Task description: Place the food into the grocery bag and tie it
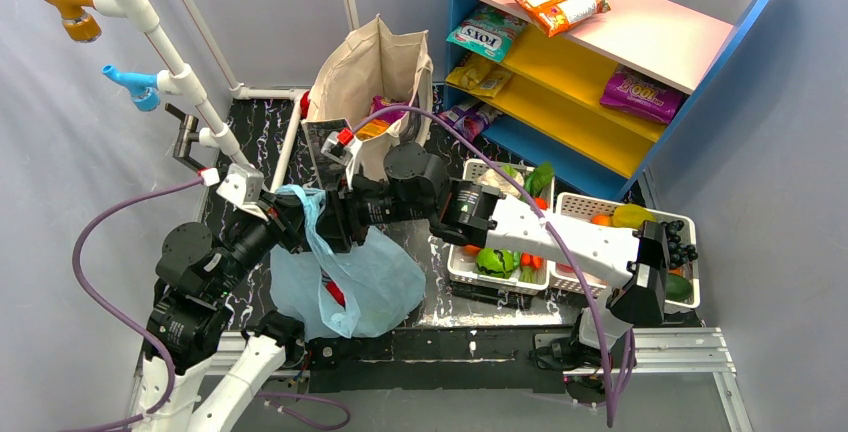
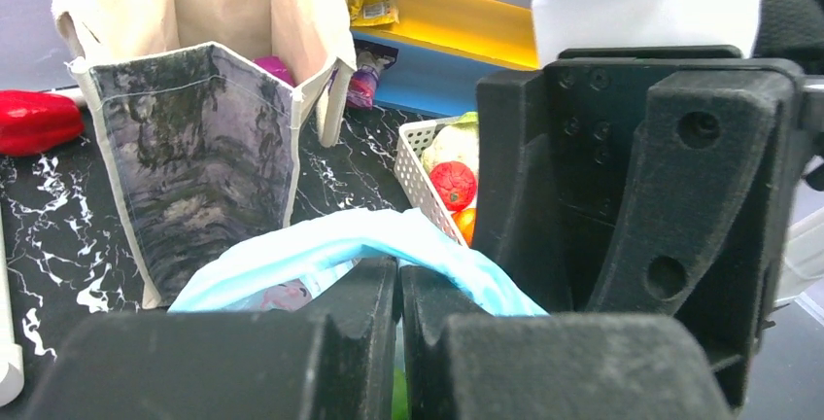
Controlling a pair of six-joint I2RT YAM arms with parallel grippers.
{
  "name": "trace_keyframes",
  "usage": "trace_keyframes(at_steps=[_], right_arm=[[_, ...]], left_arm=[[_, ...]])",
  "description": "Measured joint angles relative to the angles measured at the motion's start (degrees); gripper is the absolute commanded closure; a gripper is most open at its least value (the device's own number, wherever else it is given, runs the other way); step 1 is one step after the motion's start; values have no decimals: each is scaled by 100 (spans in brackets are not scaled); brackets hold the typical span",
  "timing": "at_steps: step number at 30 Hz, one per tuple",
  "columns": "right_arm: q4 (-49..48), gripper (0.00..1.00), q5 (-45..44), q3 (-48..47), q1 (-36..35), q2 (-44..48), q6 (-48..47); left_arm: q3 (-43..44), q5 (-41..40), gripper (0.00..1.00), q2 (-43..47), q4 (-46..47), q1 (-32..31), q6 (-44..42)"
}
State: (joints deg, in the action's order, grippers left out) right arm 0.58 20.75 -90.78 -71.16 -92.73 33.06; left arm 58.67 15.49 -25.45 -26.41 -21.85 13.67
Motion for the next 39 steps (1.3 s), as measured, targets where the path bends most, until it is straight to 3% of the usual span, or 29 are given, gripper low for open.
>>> trace_keyframes(at_steps=[4,23,39], right_arm=[[302,98,-262,-170,-122,0,-33],[2249,99,-2400,-970,-149,83,-66],[3418,99,-3550,-2006,-164,-76,-46]], left_arm=[[0,-76,100,0,-68,4,-79],[428,267,100,317,-1263,-4,-212],[979,2494,100,-114,-2061,-2,-776]])
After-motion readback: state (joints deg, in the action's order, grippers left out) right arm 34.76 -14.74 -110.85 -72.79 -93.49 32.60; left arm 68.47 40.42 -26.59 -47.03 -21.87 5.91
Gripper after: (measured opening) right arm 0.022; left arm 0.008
